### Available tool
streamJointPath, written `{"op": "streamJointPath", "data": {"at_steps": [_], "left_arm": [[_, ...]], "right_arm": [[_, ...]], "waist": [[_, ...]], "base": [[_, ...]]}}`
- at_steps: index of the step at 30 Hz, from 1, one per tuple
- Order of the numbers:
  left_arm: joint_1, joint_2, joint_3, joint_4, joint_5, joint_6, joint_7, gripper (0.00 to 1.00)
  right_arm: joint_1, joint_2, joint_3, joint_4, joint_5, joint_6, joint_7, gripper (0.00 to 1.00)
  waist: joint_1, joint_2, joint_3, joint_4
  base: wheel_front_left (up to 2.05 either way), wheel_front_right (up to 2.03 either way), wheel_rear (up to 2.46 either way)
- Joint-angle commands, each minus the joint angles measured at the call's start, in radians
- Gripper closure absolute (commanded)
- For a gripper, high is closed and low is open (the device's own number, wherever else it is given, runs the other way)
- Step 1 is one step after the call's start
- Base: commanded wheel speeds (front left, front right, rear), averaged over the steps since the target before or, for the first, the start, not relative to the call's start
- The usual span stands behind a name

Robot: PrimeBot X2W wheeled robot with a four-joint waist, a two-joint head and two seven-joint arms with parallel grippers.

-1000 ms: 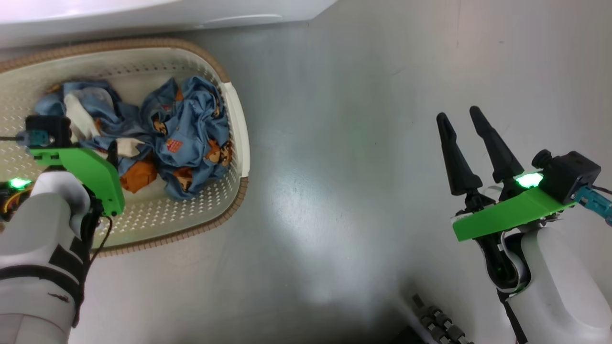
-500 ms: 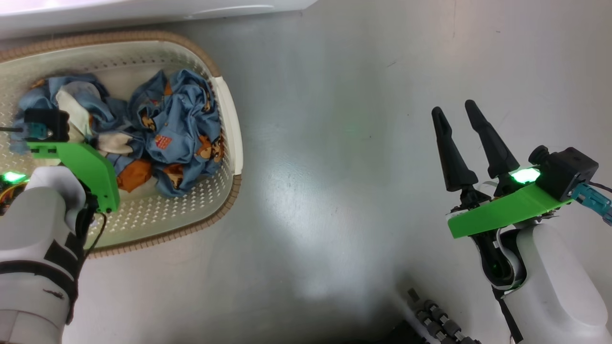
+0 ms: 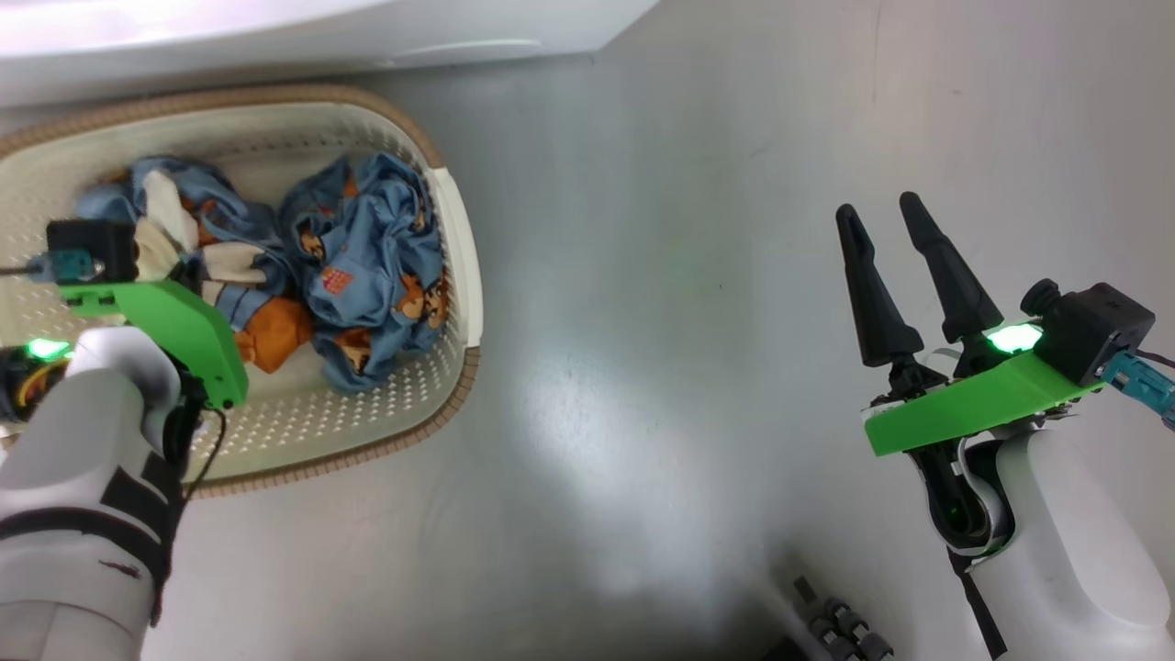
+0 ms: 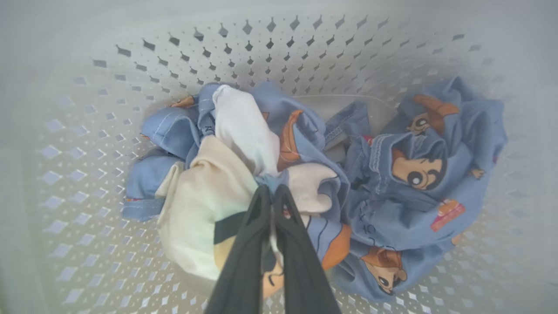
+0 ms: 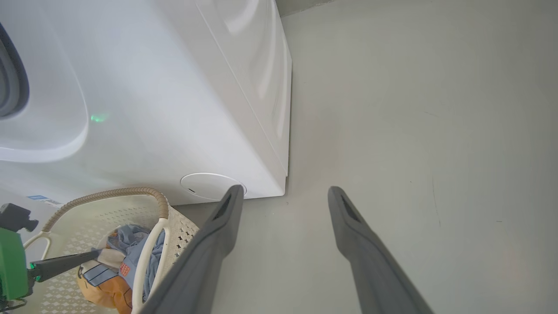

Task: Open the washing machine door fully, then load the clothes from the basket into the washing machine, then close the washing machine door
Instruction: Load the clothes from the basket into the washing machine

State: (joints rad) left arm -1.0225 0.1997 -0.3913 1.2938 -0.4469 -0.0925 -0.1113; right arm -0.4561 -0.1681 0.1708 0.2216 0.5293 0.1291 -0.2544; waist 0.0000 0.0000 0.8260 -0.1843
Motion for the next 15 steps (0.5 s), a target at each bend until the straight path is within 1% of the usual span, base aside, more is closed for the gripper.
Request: {"op": "streamJointPath", "data": {"at_steps": [1, 6, 7, 15], "left_arm": [[0.041, 0.027, 0.027, -0.003, -0.015, -0.002, -0.028, 1.0], [0.087, 0.002, 0.04, -0.003, -0.044, -0.016, -0.102, 1.0], [0.087, 0.002, 0.04, -0.003, -0.044, -0.016, -0.102, 1.0], [0.162, -0.018, 0.053, -0.029, -0.071, -0.031, -0.148, 1.0]], "right_arm": [[0.026, 0.001, 0.012, -0.013, -0.008, 0.002, -0.007, 0.0], [0.042, 0.001, 0.005, 0.01, -0.004, 0.002, -0.007, 0.0], [0.042, 0.001, 0.005, 0.01, -0.004, 0.002, -0.007, 0.0], [0.075, -0.012, 0.007, 0.051, 0.003, 0.002, -0.007, 0.0]], "waist": [[0.0, 0.0, -0.034, 0.017], [0.0, 0.0, -0.111, 0.039], [0.0, 0.0, -0.111, 0.039], [0.0, 0.0, -0.237, 0.054]], "base": [[0.0, 0.0, 0.0], [0.0, 0.0, 0.0], [0.0, 0.0, 0.0], [0.0, 0.0, 0.0]]}}
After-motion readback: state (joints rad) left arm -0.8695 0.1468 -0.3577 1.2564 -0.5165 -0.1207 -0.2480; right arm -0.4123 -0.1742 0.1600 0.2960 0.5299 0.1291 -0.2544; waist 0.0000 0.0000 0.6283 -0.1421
